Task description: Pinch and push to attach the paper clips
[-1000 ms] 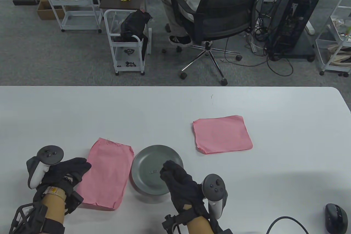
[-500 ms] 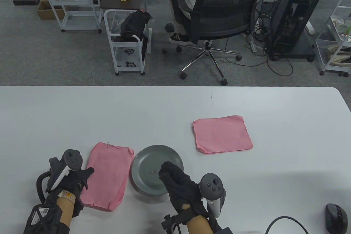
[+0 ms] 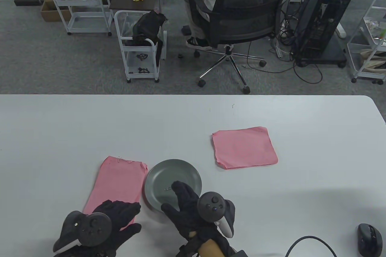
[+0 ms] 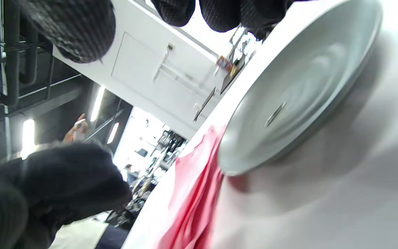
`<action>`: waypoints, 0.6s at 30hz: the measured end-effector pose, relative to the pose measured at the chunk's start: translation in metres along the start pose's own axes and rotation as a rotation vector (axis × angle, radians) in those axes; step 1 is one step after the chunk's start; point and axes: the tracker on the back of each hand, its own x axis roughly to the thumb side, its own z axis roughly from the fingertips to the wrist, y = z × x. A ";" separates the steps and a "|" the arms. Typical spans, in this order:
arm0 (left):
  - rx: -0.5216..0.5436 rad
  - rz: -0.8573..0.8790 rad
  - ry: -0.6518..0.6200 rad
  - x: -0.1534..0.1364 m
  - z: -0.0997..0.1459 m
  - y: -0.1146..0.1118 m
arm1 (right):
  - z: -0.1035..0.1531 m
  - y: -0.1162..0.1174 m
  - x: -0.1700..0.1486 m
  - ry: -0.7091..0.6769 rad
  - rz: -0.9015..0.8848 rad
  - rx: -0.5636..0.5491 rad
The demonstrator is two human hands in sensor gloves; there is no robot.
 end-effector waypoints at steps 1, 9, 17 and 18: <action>-0.004 0.004 -0.001 -0.002 -0.002 -0.004 | 0.000 -0.005 -0.001 0.013 0.018 -0.033; -0.019 0.188 -0.020 -0.017 0.005 0.000 | -0.020 -0.076 -0.041 0.266 0.359 -0.310; -0.067 0.170 -0.064 -0.009 0.004 -0.007 | -0.061 -0.080 -0.083 0.554 0.695 -0.180; -0.073 0.180 -0.069 -0.007 0.004 -0.007 | -0.065 -0.079 -0.087 0.574 0.693 -0.178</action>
